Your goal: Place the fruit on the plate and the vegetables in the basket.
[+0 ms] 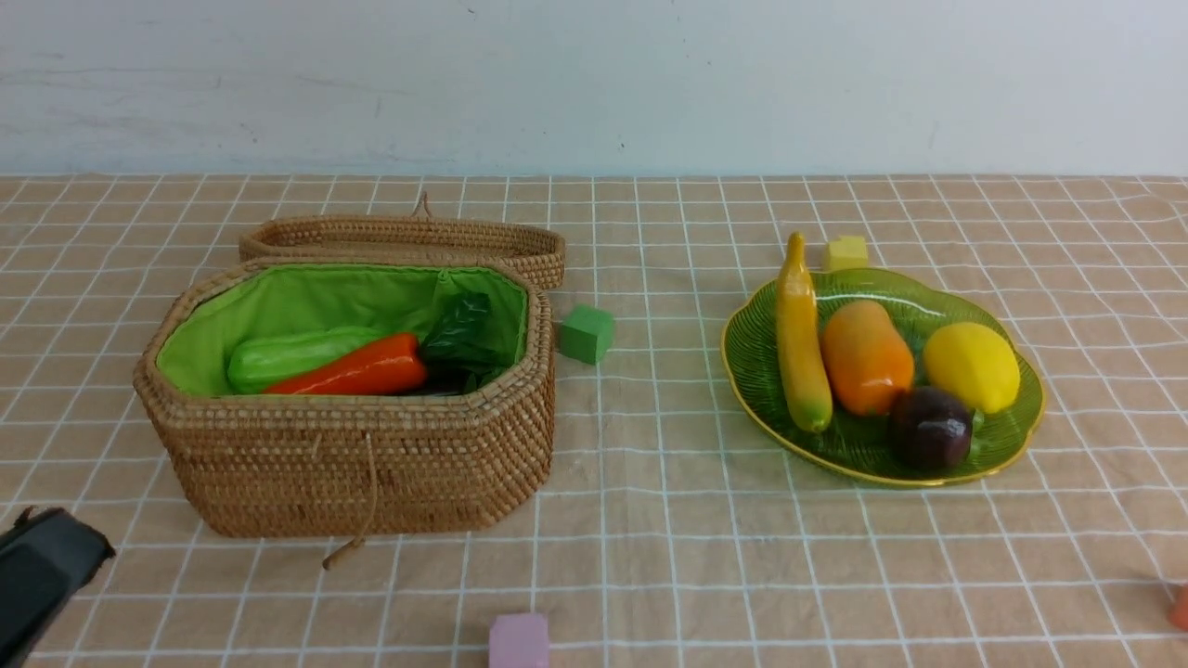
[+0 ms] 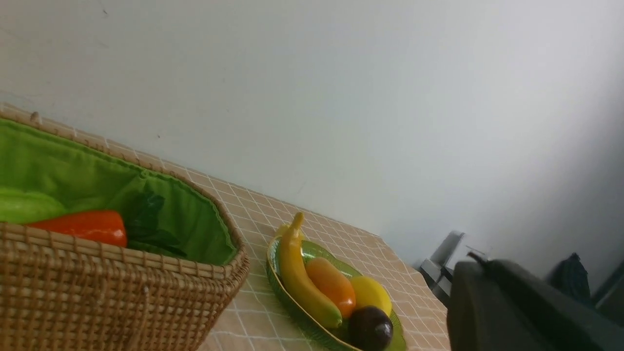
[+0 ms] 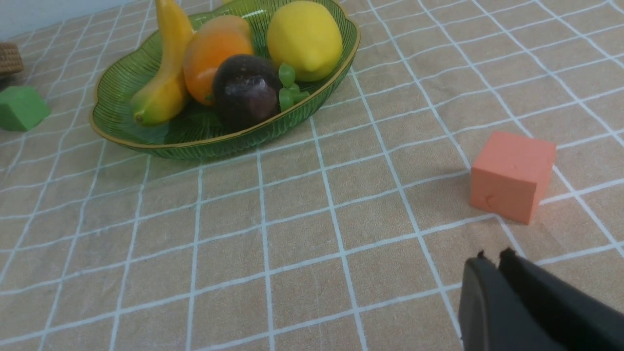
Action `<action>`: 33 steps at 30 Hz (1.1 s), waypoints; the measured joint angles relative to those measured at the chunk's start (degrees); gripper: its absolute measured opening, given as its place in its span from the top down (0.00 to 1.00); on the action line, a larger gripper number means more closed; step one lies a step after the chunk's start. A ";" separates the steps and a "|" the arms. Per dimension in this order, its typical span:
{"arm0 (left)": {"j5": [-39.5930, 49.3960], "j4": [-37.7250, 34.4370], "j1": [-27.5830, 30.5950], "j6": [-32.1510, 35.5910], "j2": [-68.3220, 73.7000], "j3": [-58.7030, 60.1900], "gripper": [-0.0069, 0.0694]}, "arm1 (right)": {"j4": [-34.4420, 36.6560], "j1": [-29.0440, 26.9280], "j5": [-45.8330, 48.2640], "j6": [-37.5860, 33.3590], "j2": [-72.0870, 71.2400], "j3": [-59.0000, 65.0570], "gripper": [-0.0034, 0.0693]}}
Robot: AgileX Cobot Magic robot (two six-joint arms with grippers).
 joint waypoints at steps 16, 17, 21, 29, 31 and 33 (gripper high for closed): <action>7.47 57.79 13.72 -29.99 -0.15 2.12 0.93 | 0.05 0.00 0.00 0.00 0.00 0.00 0.86; 8.87 62.43 16.47 -34.60 -0.68 3.32 0.93 | 0.05 0.00 -0.05 0.00 0.00 0.00 0.86; 13.01 76.71 23.06 -50.79 -6.23 9.88 0.93 | 0.05 0.00 -0.05 0.00 0.00 0.00 0.85; 31.06 79.94 23.98 -56.45 -8.70 11.19 0.93 | 0.19 0.00 -0.05 0.00 0.00 0.00 0.84; 32.35 79.92 23.98 -56.57 -8.70 11.31 0.93 | 0.19 0.00 -0.05 0.00 0.00 0.00 0.84; 32.42 79.92 23.98 -56.58 -8.70 11.31 0.93 | 0.19 0.00 -0.05 0.00 0.00 0.00 0.84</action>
